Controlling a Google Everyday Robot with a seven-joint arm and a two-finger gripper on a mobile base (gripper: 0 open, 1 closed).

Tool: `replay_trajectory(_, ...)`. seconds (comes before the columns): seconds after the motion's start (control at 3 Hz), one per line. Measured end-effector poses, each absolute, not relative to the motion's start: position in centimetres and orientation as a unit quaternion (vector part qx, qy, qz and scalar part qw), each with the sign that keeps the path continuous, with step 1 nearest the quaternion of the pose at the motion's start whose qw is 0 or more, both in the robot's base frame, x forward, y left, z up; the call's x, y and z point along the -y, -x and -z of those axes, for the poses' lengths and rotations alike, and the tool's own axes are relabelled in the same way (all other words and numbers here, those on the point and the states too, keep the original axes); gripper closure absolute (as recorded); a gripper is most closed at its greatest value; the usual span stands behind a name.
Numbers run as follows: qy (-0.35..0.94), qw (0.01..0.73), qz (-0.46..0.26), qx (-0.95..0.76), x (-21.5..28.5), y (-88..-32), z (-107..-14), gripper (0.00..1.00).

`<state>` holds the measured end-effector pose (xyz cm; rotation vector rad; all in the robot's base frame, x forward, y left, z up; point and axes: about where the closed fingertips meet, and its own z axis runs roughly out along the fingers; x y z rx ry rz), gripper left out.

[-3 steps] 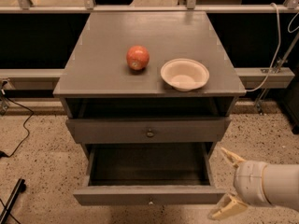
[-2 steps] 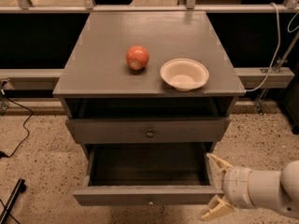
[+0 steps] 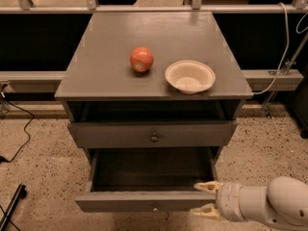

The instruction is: Close middle drawer

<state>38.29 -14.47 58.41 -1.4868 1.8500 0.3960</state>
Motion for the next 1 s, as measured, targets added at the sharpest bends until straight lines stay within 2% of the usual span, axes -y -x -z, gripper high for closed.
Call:
replay_trajectory(0.67, 0.567, 0.361, -0.166, -0.722, 14.12, -38.01, -55.83, 0.88)
replay_trajectory(1.0, 0.566, 0.359, -0.167, -0.723, 14.12, -38.01, -55.62, 1.00)
